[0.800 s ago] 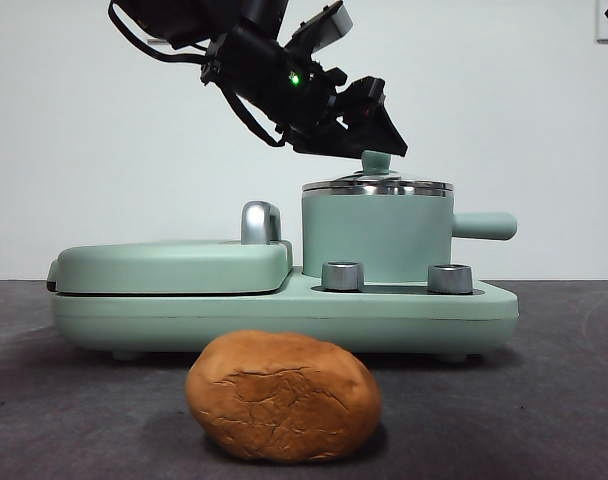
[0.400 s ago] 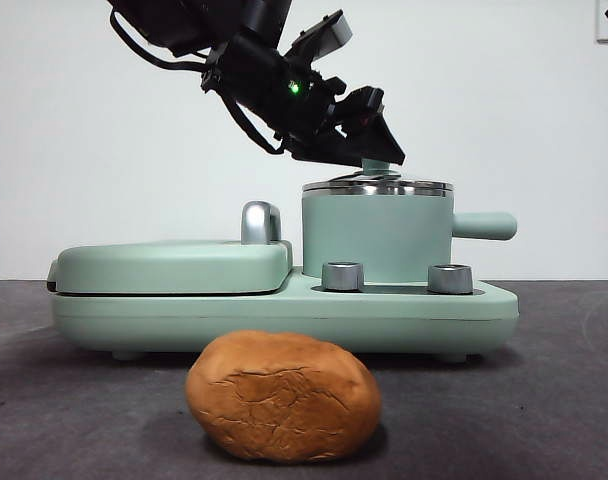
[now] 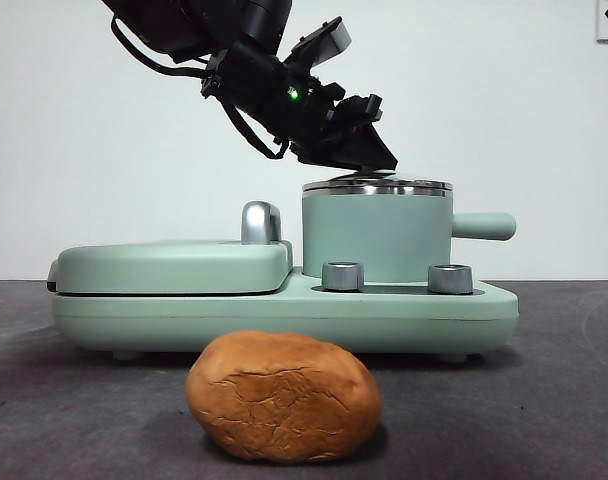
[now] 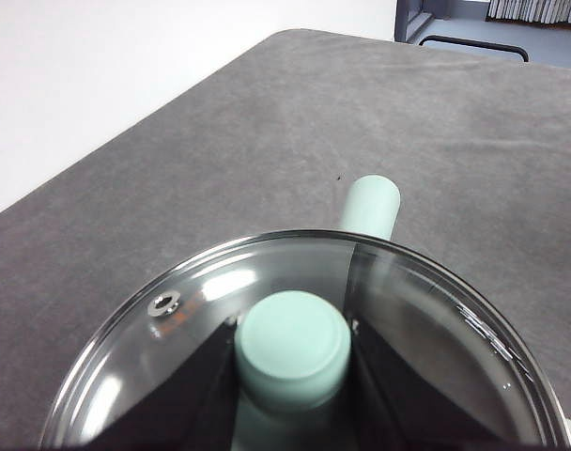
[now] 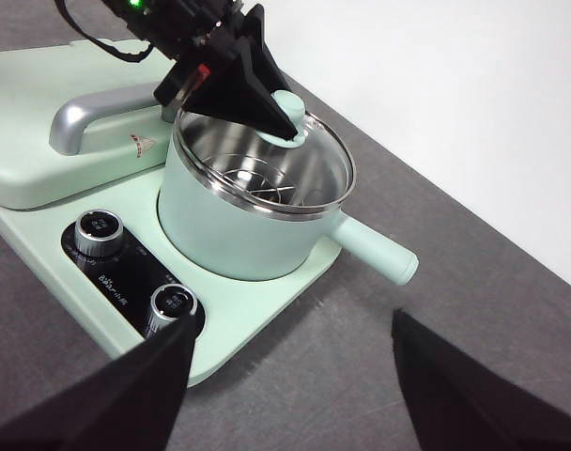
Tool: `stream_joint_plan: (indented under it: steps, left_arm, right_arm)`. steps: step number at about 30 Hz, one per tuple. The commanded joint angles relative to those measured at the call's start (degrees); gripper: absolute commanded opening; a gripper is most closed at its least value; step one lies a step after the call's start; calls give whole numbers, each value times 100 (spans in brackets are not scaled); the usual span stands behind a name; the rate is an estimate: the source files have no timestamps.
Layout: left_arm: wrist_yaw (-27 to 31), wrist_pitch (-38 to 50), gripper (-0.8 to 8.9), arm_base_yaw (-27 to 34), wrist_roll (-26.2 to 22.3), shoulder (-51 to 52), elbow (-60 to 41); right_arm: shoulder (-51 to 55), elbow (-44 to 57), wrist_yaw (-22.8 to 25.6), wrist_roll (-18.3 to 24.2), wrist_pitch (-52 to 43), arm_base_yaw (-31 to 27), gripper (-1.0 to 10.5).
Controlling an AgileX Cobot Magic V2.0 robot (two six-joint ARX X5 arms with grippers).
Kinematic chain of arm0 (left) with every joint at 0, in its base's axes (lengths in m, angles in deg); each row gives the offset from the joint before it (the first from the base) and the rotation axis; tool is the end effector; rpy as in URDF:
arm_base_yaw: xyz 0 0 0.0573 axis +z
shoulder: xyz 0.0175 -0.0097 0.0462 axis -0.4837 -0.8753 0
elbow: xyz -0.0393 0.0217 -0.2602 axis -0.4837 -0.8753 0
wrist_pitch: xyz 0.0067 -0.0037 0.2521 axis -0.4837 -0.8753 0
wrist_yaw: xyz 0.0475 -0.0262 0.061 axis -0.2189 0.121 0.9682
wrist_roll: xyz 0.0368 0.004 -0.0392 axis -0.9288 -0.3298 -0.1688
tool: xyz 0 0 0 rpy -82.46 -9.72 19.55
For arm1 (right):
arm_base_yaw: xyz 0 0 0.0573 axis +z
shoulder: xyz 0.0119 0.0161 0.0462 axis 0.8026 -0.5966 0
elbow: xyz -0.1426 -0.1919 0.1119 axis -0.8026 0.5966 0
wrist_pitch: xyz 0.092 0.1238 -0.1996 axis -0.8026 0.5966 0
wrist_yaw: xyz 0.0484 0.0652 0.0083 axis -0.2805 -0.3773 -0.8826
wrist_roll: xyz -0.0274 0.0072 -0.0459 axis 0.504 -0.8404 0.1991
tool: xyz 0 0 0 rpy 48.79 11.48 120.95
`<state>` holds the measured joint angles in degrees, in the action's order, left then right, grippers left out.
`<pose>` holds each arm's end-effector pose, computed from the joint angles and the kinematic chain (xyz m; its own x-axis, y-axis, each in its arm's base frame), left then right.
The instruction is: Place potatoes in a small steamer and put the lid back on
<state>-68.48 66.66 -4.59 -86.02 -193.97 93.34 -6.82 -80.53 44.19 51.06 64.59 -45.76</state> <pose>0.3795 -0.2637 0.2595 0.5369 -0.7840 -0.3115 0.8406 0.5287 0.1183 0.1181 0.0263 0.3043 0.8298 0.4685 -0.3032 -0.5537 0.7587 -0.3431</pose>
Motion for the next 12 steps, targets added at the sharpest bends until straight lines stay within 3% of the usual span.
stream_joint_plan:
  steps: [1,12]
  left_arm:
    - [50,61,6,-20,-9,-122,142]
    - [59,59,6,-4,-13,774,205]
  right_arm:
    - [-20,-92,22,-105,-35,17,332]
    - [-20,-92,20,-107,-35,17,332]
